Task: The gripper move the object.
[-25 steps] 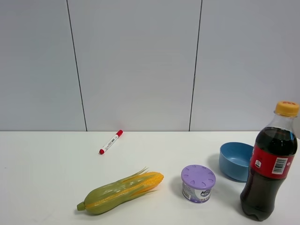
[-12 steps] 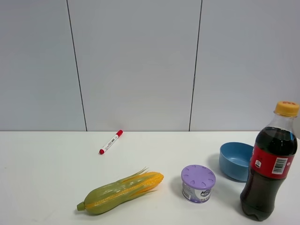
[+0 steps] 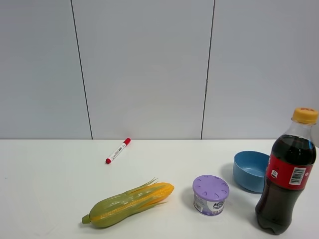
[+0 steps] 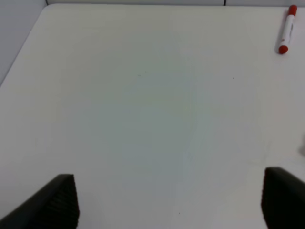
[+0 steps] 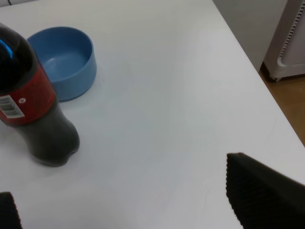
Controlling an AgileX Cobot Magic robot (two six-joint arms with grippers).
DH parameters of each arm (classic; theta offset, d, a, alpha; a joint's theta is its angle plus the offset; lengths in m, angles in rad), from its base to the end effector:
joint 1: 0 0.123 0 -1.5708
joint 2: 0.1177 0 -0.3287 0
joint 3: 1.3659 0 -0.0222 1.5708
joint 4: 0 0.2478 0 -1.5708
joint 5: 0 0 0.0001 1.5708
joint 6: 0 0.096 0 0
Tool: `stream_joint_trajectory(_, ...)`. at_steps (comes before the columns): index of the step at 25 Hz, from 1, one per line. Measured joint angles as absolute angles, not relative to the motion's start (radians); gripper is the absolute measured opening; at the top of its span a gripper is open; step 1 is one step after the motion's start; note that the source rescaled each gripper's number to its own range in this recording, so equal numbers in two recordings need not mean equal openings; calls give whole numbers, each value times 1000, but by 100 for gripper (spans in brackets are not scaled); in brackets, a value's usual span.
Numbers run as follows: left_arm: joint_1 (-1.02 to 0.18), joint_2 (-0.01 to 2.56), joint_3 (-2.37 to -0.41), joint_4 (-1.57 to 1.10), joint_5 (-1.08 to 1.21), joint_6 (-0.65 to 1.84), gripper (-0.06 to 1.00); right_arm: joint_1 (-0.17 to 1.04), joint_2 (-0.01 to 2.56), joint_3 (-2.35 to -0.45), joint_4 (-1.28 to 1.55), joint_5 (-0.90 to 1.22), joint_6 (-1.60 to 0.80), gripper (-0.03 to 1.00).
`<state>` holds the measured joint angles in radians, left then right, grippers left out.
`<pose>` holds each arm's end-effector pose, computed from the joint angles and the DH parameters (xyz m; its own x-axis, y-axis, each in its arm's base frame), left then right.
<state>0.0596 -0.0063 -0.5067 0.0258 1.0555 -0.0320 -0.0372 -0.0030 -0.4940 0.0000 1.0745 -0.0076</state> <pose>-0.0486 -0.0007 0.2755 -0.4372 -0.0454 -0.8982 -0.0881 0.9961 -0.0075 -0.0474 0.0018 0.2705 -0.4708 0.0099 -0.8822 0.0336 0.9994 -0.0067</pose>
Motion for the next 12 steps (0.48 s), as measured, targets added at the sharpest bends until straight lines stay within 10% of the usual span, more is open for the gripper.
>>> stream_joint_trajectory(12,60,-6,-507,26,1056,-32,100,-37,-3,-494,0,1075,-8,78)
